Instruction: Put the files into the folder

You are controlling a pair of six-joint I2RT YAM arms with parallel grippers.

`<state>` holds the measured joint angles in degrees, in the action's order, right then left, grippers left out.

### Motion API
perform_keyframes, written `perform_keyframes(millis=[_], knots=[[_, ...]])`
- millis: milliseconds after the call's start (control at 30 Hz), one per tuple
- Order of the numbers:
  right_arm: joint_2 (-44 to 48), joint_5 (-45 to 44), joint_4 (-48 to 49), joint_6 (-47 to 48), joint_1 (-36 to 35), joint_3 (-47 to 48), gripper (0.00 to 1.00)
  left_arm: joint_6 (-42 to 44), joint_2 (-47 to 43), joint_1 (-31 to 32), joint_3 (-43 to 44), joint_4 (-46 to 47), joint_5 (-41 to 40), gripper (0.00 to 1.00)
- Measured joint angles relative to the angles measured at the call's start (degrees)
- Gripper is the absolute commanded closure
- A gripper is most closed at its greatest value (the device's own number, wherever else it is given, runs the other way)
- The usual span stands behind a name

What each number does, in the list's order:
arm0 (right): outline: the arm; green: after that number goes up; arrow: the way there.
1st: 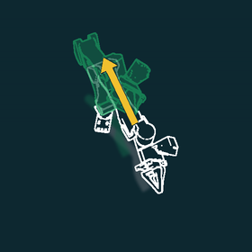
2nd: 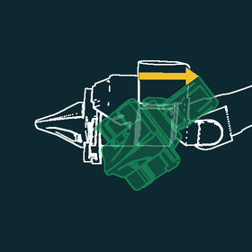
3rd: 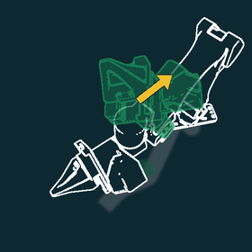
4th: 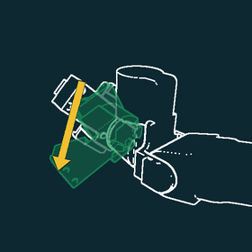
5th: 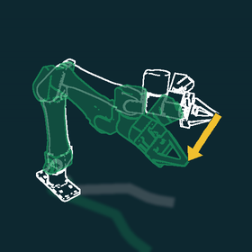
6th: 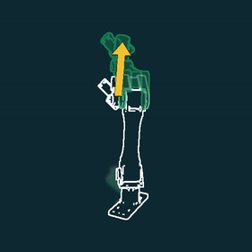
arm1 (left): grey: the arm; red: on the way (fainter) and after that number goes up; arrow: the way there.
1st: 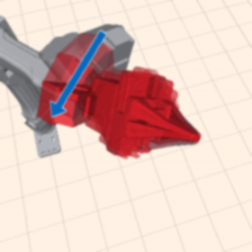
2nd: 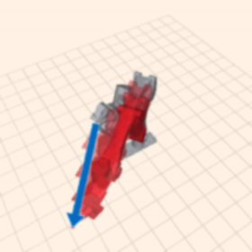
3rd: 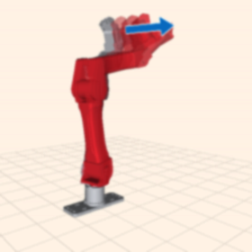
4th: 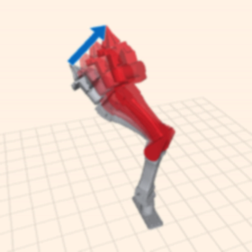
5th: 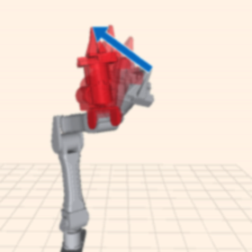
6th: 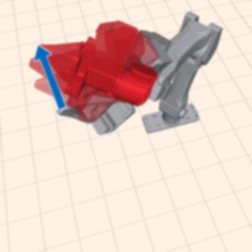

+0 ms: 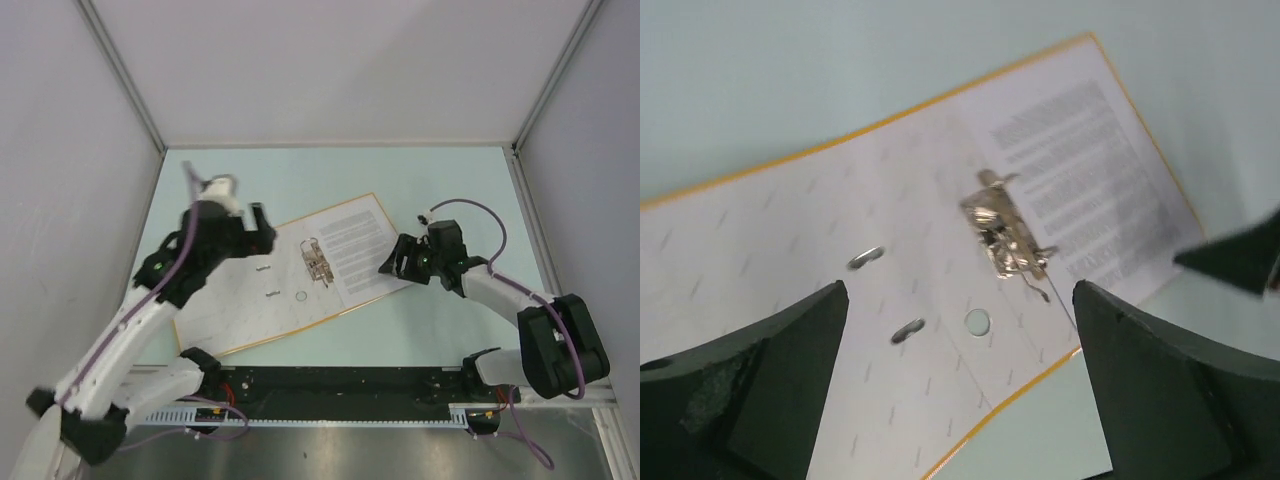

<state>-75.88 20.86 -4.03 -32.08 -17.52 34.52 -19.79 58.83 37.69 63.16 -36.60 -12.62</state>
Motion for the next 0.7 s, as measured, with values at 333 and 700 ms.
perform_keyframes(millis=[333,700], knots=[[8.5,-22.0,9.1,20.9,-45.1,0.2,0.00,-19.0,-18.5,-34.1,-5.2,-15.6,7.6,0.00],[-23.1,-46.2,30.3,57.2,-70.6,9.0,0.03,-30.6,-17.6,-34.2,12.4,-23.4,-2.6,0.00]])
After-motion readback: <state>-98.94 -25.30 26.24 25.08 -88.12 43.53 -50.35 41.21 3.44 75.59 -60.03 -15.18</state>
